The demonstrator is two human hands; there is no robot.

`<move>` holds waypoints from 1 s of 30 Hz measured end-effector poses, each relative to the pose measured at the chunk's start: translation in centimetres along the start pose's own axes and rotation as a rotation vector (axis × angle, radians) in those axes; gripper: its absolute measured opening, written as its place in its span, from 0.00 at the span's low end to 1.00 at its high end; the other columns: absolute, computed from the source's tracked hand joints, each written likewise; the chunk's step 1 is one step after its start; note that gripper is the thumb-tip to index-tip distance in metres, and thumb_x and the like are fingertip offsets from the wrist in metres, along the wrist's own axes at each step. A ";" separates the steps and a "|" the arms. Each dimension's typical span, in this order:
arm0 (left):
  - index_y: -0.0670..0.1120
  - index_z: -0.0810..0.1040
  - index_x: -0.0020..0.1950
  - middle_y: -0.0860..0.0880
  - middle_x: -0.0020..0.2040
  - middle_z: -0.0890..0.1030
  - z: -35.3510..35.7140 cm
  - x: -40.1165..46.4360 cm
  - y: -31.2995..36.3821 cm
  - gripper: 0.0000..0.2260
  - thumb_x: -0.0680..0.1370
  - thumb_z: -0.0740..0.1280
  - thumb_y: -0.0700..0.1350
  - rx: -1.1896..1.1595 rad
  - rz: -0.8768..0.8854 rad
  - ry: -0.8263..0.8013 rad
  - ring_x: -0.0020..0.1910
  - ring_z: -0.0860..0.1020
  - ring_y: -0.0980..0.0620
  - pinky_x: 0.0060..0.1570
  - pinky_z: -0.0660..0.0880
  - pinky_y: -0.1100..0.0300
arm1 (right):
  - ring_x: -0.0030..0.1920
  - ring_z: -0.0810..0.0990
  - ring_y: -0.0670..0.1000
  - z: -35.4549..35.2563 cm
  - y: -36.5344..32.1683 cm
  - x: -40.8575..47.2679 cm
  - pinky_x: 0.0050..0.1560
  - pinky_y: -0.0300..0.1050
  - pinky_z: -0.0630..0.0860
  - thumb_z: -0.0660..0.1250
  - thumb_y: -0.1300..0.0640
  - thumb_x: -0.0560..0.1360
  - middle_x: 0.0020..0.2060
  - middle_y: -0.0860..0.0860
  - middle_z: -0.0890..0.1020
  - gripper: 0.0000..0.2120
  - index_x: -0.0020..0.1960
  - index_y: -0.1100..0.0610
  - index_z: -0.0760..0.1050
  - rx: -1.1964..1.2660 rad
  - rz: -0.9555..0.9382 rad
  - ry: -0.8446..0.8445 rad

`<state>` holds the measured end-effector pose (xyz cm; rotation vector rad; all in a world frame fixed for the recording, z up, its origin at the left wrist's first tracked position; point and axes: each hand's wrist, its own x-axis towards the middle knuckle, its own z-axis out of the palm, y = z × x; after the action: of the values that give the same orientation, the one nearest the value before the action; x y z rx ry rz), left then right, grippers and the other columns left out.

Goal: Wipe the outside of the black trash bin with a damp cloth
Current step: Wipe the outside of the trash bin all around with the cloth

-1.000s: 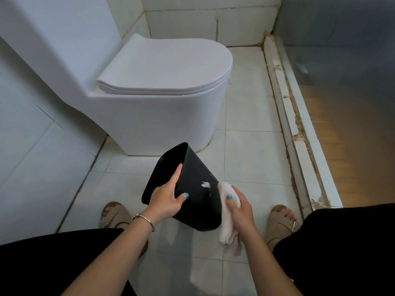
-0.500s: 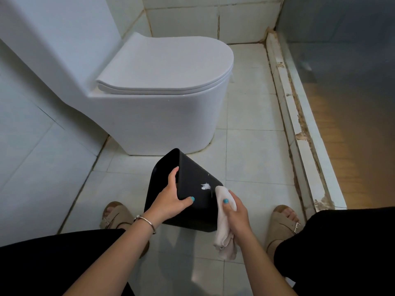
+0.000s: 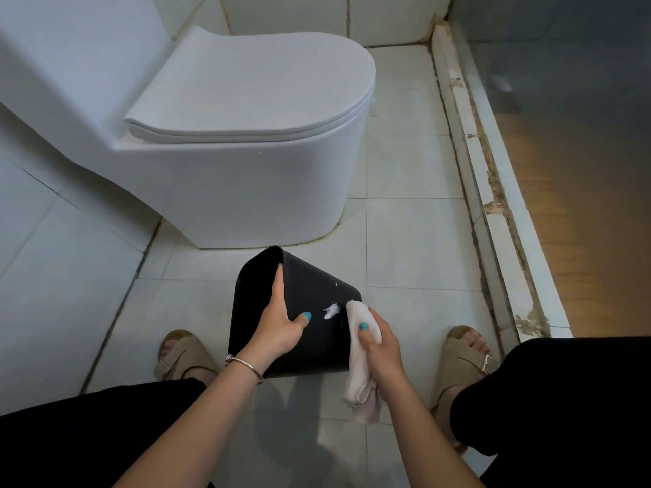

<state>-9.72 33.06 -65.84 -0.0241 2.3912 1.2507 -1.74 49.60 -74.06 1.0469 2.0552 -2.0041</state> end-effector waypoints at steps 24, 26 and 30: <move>0.67 0.44 0.75 0.63 0.65 0.65 0.2 -0.1 0.8 0.42 0.75 0.70 0.46 -0.060 0.050 0.031 0.60 0.69 0.64 0.56 0.66 0.70 | 0.67 0.69 0.53 3.8 0.9 4.1 0.65 0.46 0.69 0.65 0.43 0.77 0.69 0.50 0.70 0.23 0.70 0.36 0.65 -0.004 0.001 0.096; 0.67 0.43 0.75 0.63 0.66 0.64 0.0 0.0 0.5 0.46 0.73 0.73 0.43 -0.013 0.072 0.035 0.62 0.68 0.63 0.59 0.66 0.68 | 0.67 0.69 0.53 3.8 1.0 4.2 0.66 0.48 0.68 0.64 0.44 0.77 0.69 0.51 0.69 0.23 0.71 0.37 0.64 -0.009 0.006 0.085; 0.67 0.43 0.75 0.62 0.66 0.64 -0.1 0.0 0.3 0.47 0.73 0.73 0.43 0.014 0.073 0.043 0.62 0.68 0.62 0.60 0.67 0.65 | 0.67 0.68 0.54 3.9 1.0 4.2 0.69 0.54 0.68 0.63 0.41 0.77 0.69 0.52 0.69 0.26 0.72 0.31 0.59 -0.030 0.020 0.045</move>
<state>-9.89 33.15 -65.52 0.0414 2.4575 1.2783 -5.98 47.63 -77.56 1.1128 2.0814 -1.9522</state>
